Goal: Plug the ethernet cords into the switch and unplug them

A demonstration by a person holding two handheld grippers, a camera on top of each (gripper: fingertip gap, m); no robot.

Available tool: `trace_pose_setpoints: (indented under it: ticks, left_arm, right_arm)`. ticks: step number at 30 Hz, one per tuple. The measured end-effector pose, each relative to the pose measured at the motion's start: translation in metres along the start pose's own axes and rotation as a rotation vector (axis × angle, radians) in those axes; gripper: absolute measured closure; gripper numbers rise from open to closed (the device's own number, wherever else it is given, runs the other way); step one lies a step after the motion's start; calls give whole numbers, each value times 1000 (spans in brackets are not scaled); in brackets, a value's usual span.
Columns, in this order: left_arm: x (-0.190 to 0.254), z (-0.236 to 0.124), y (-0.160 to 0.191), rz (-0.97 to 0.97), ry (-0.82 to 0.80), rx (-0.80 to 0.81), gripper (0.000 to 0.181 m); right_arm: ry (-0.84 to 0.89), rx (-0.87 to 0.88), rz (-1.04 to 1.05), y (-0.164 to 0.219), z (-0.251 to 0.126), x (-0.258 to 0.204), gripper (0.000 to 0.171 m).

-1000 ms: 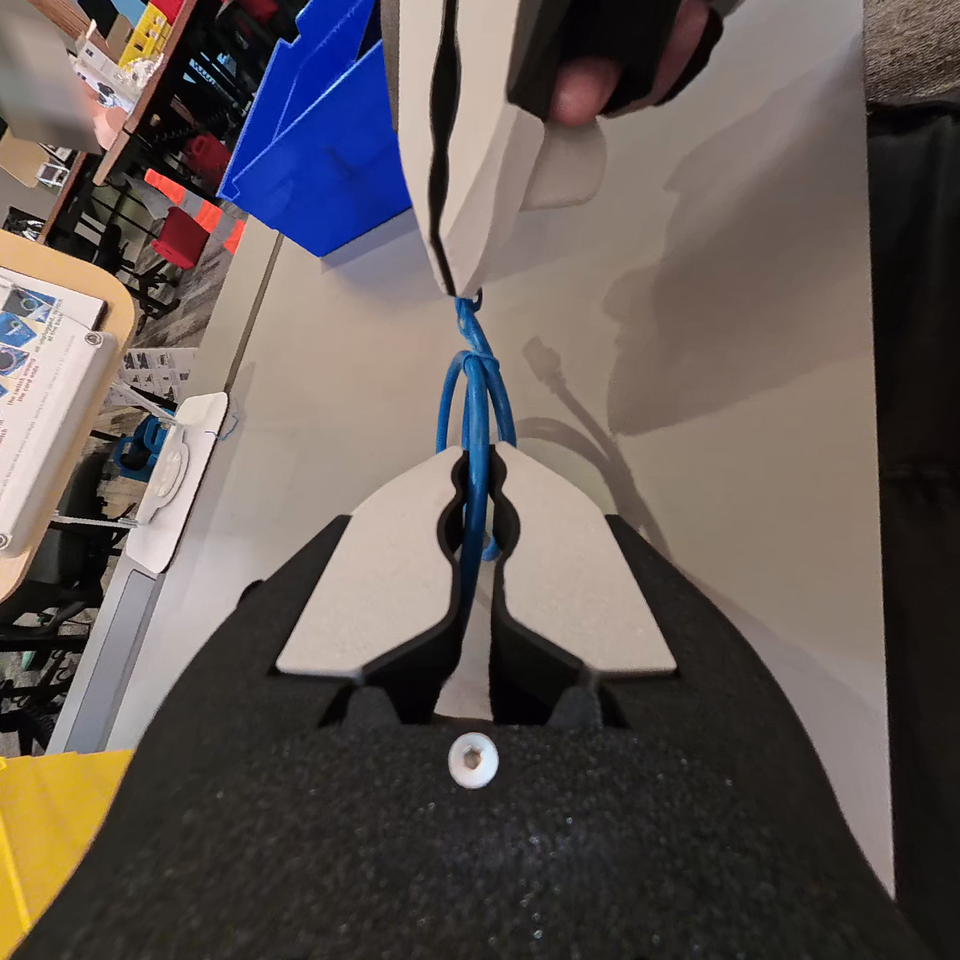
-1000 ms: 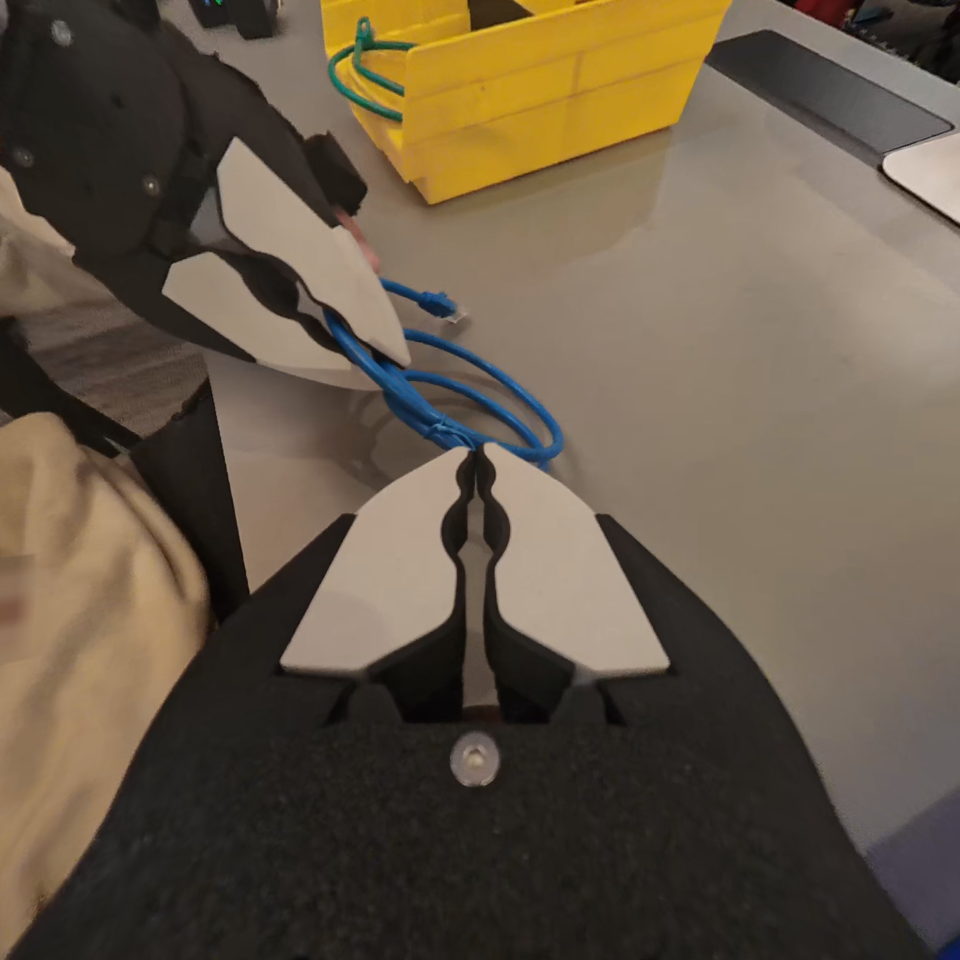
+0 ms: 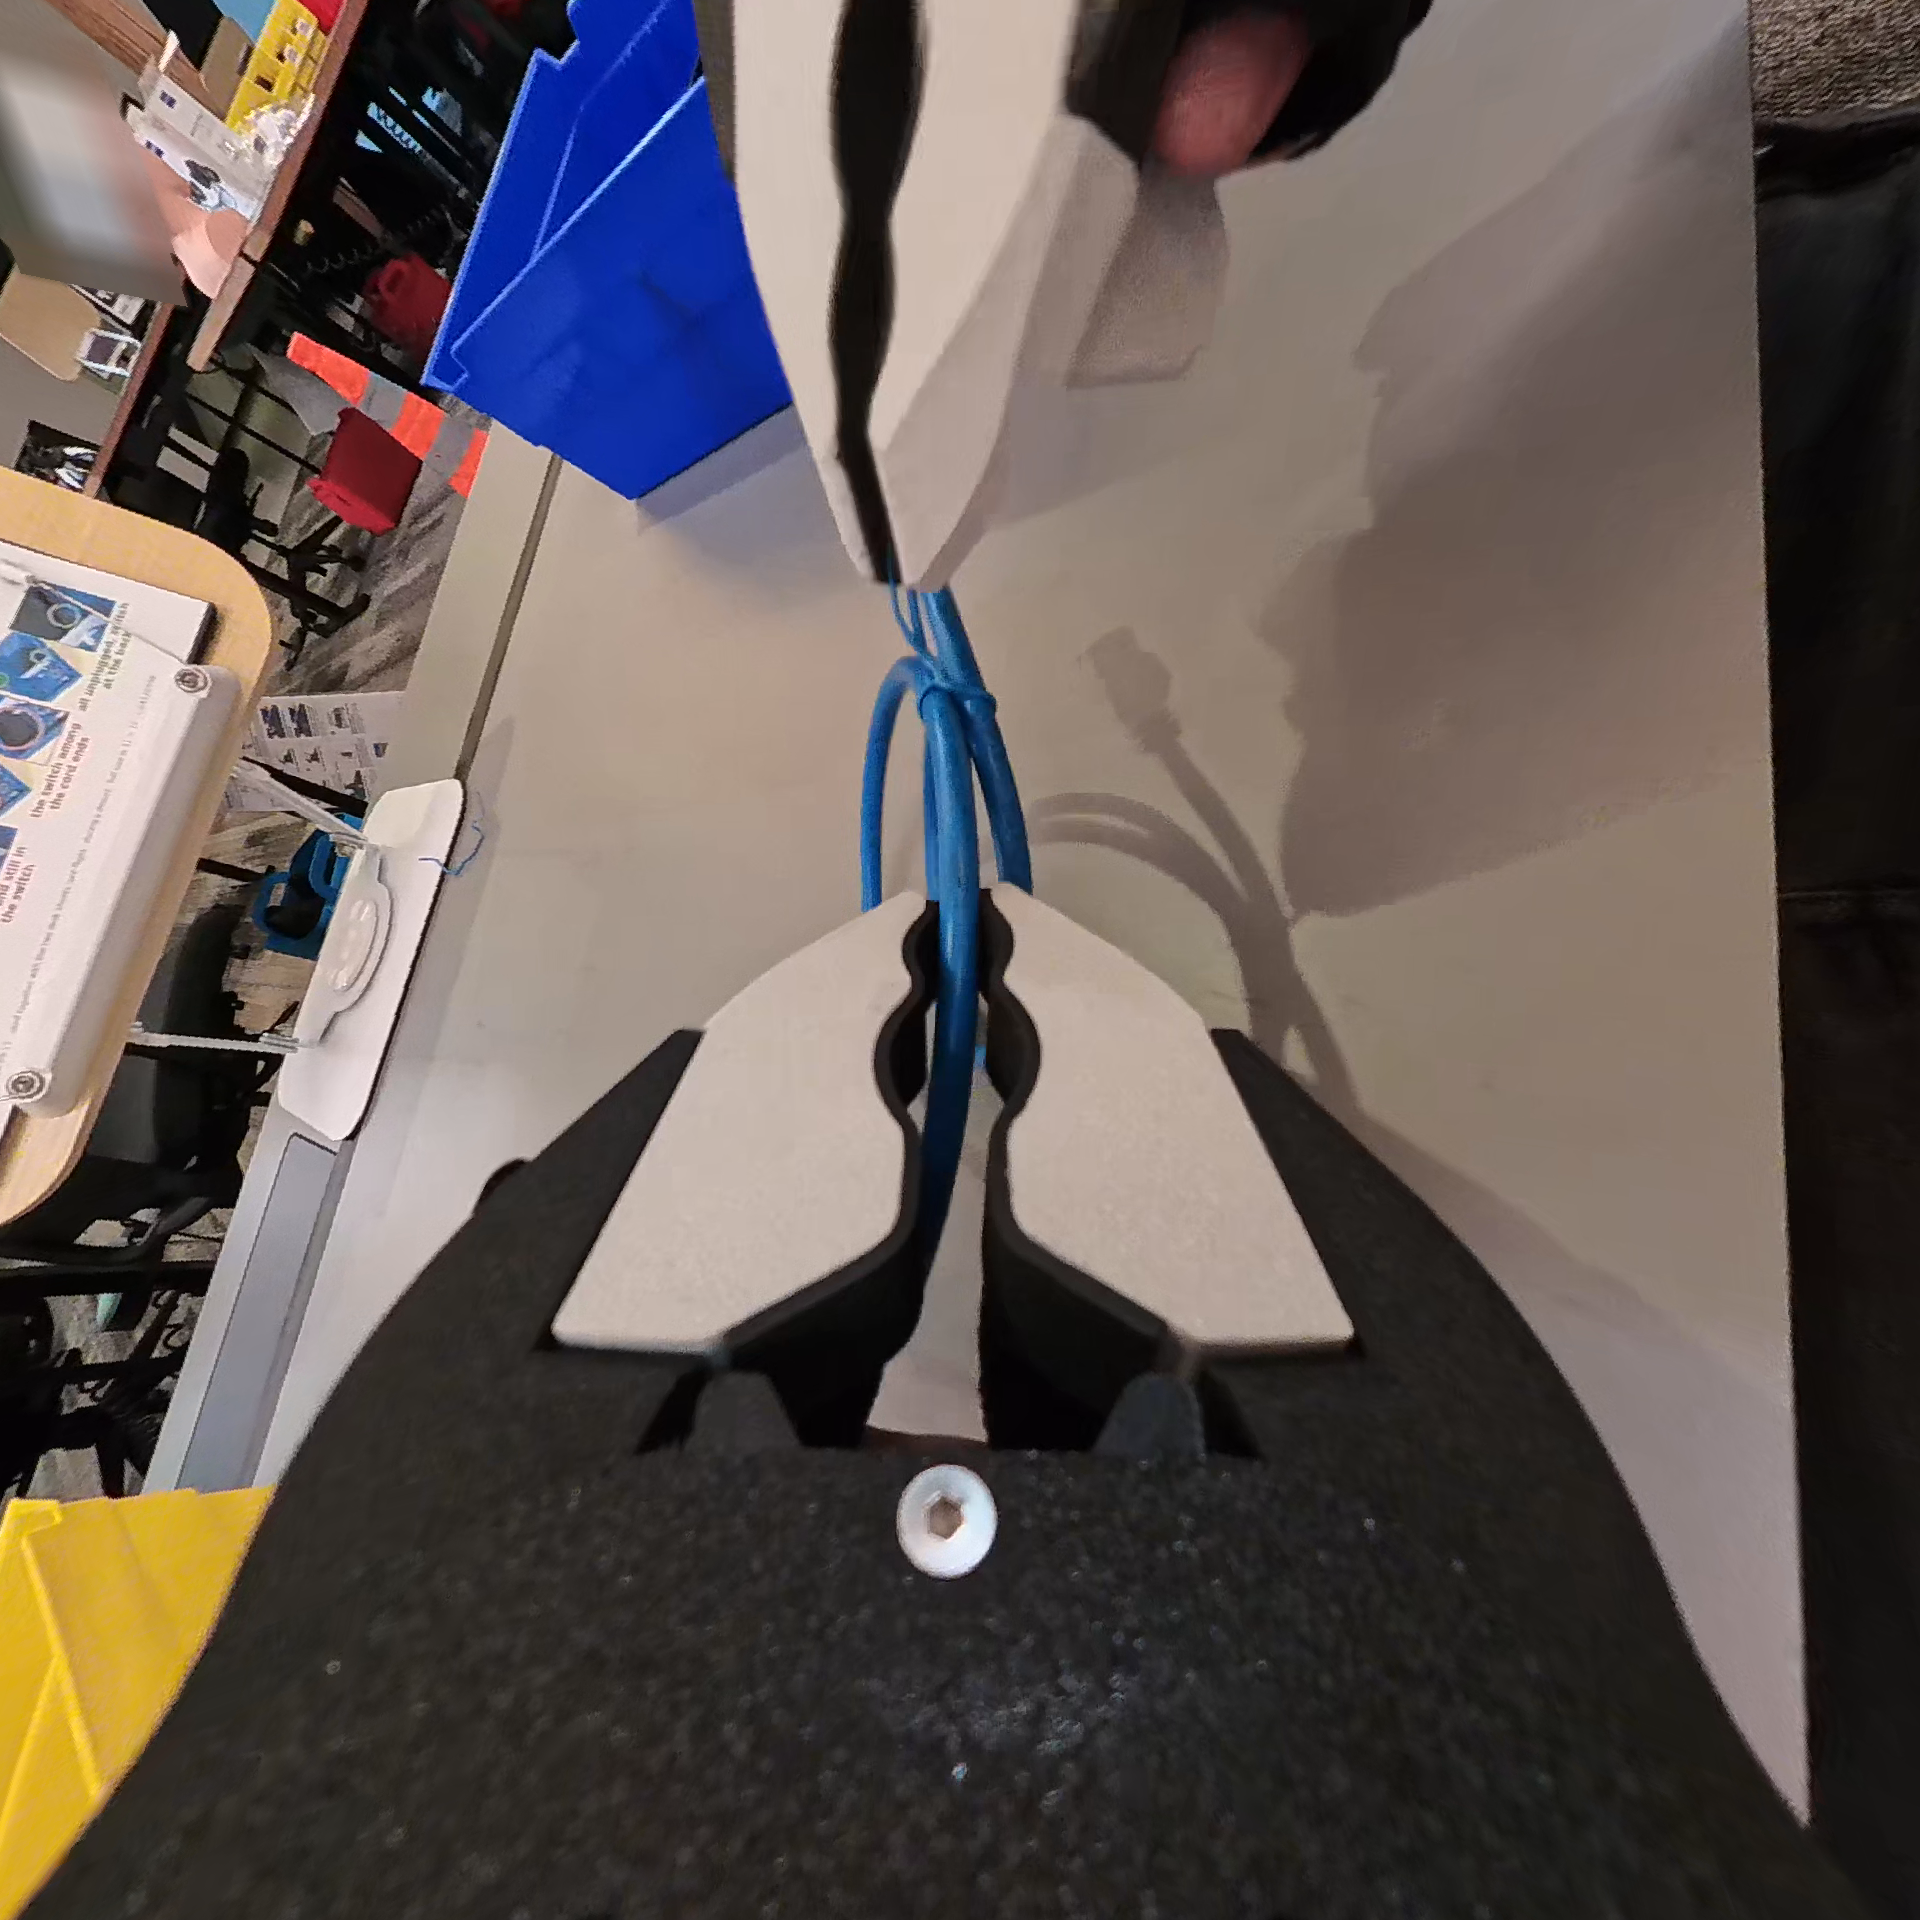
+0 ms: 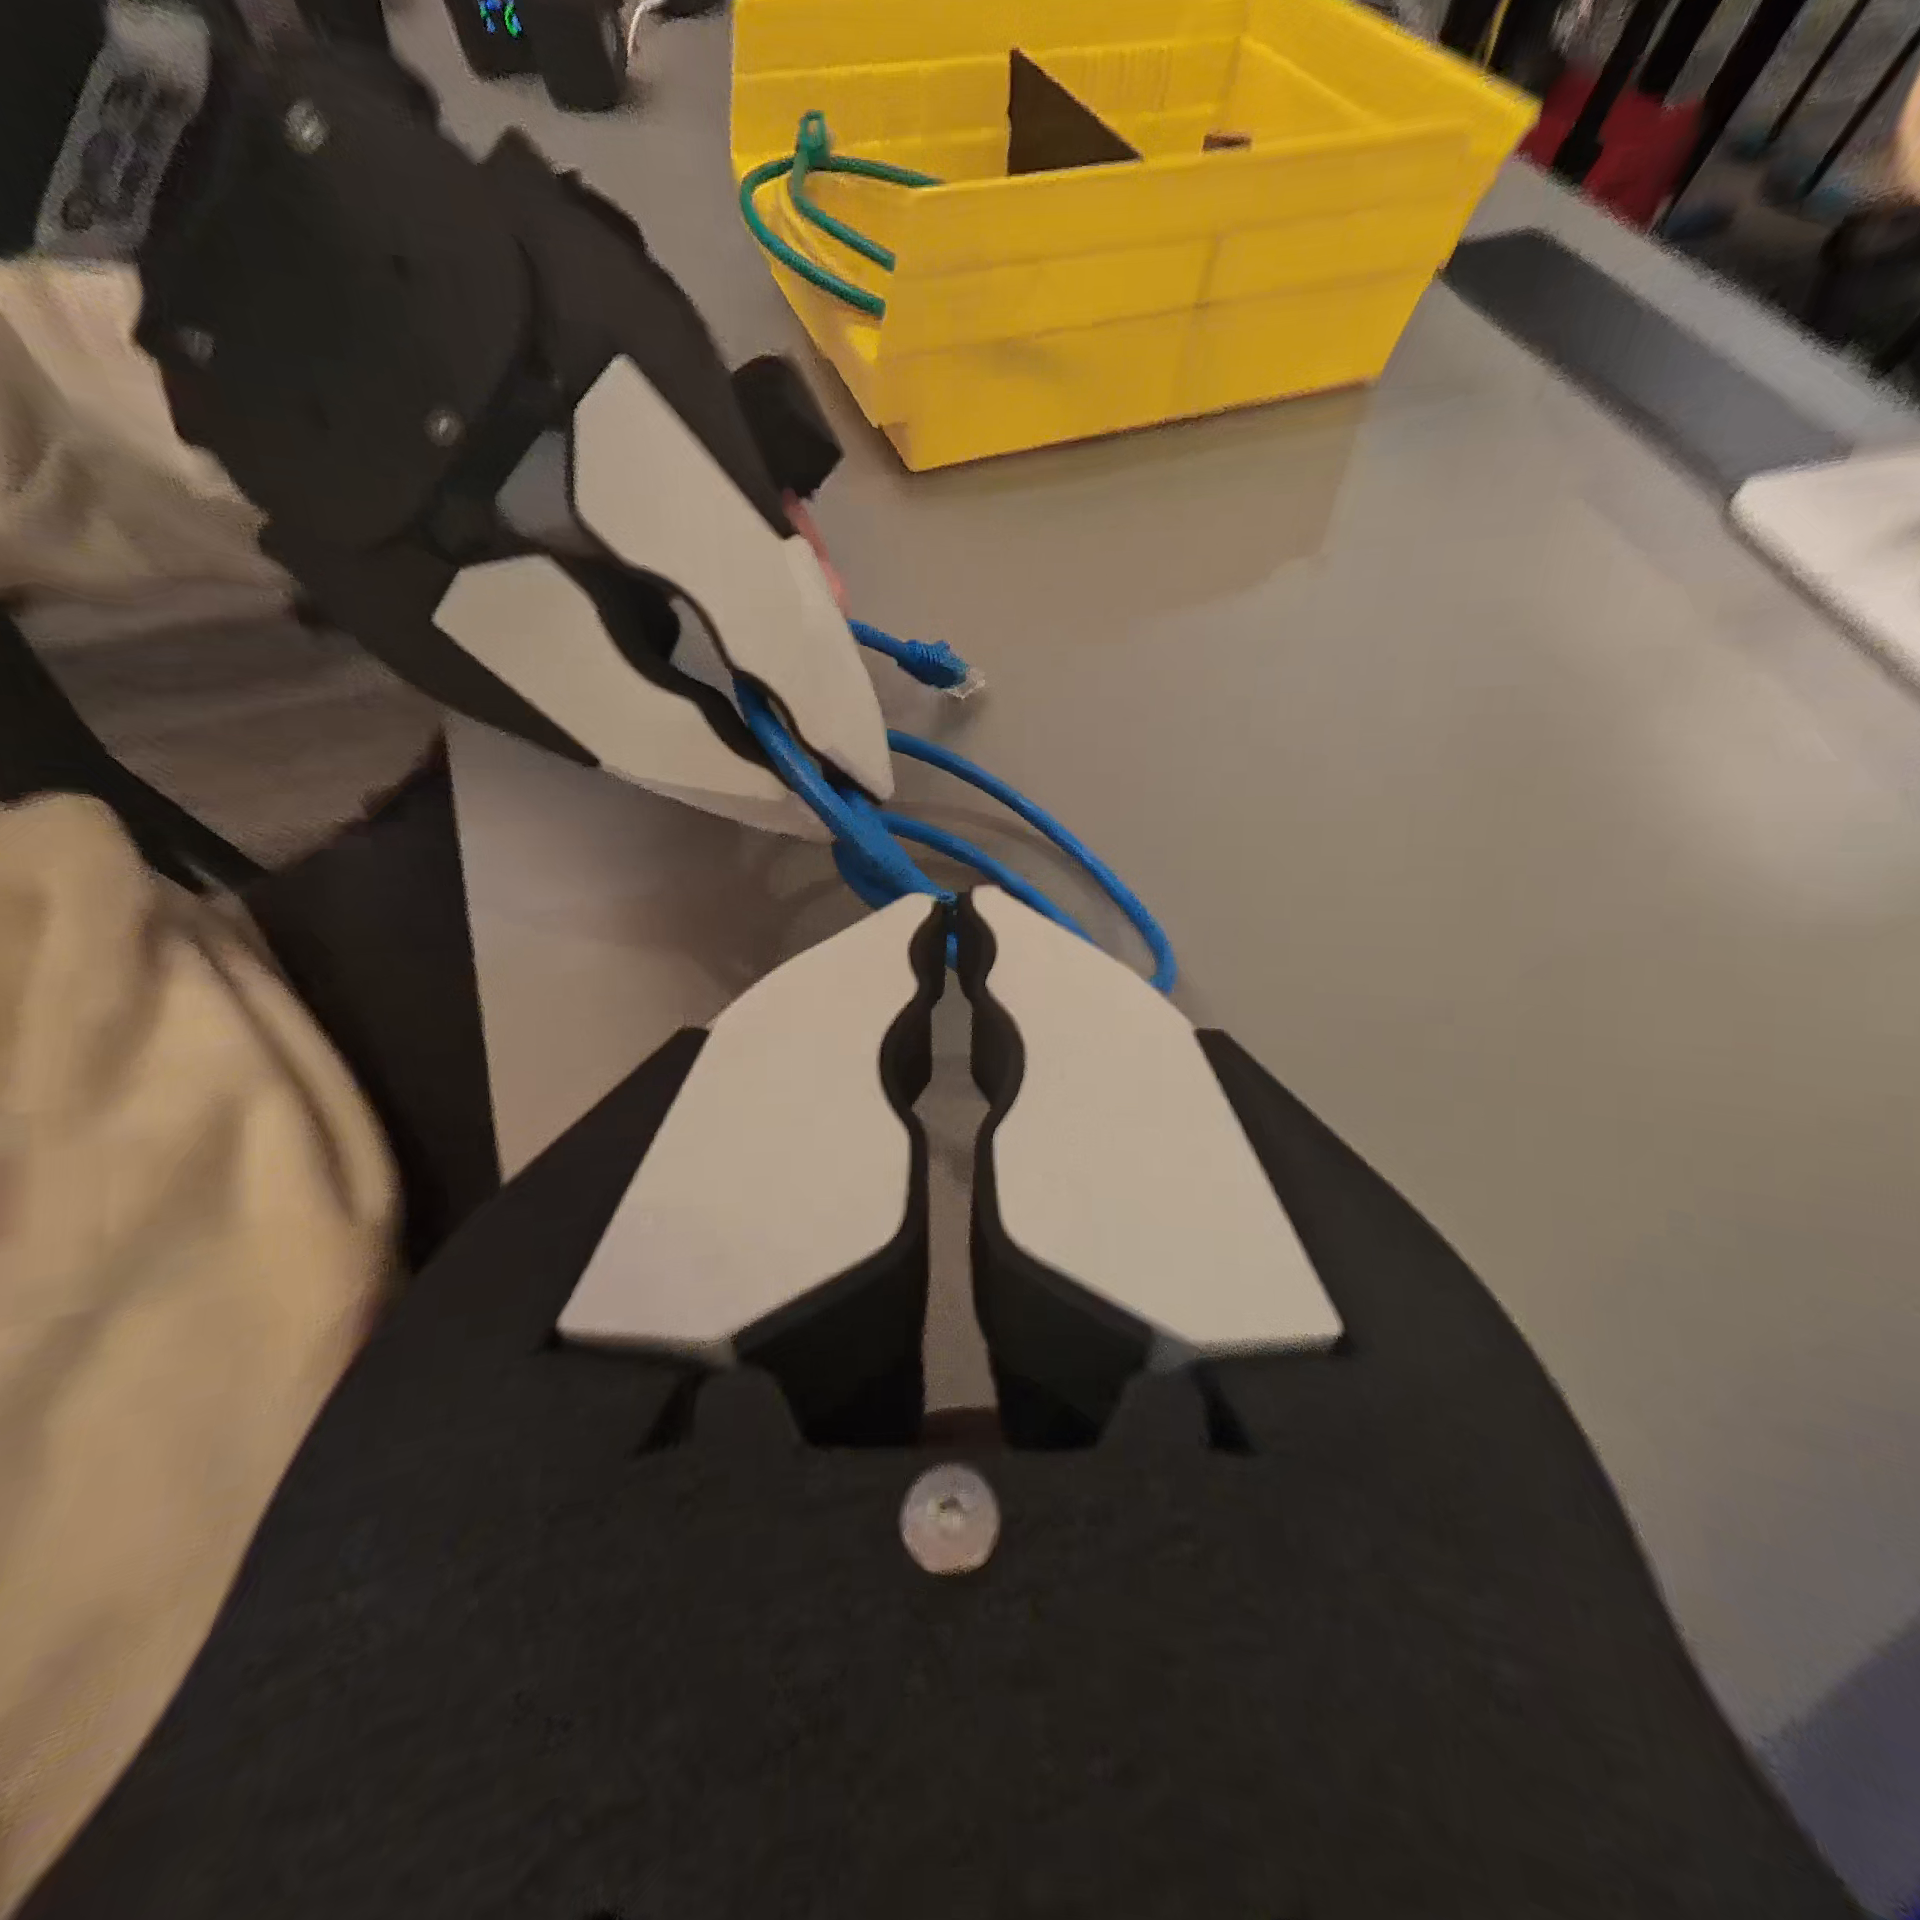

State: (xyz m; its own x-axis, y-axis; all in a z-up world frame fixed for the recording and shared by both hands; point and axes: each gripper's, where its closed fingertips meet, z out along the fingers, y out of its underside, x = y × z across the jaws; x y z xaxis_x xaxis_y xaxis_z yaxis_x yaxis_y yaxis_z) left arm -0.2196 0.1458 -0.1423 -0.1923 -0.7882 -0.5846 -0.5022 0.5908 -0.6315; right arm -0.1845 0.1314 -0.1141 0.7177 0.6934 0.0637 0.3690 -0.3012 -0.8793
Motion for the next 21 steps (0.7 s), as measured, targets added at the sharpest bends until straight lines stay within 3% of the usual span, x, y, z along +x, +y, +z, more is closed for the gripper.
trace_pose_setpoints:
  ticks: [5, 10, 13, 16, 18, 21]
  left_arm:
    - [0, 2, 3, -23, 13, -20, 176]
    - [4, 6, 6, -36, 20, -53, 176]
    - [3, 8, 8, -33, 11, -63, 176]
    - [0, 6, 8, -26, -7, -60, 176]
    - [-2, 5, 8, -33, -13, -55, 176]
    - [-5, 4, 9, -40, -16, -52, 176]
  right_arm:
    - [182, -61, -542, 4, -2, -9, 170]
    - [159, -123, -661, 17, 4, -19, 170]
    - [181, -150, -590, 21, 4, -12, 170]
    - [126, -138, -369, 20, 1, -8, 166]
    - [107, -151, -236, 23, -2, -1, 152]
    - [48, -110, -77, 21, -3, -1, 152]
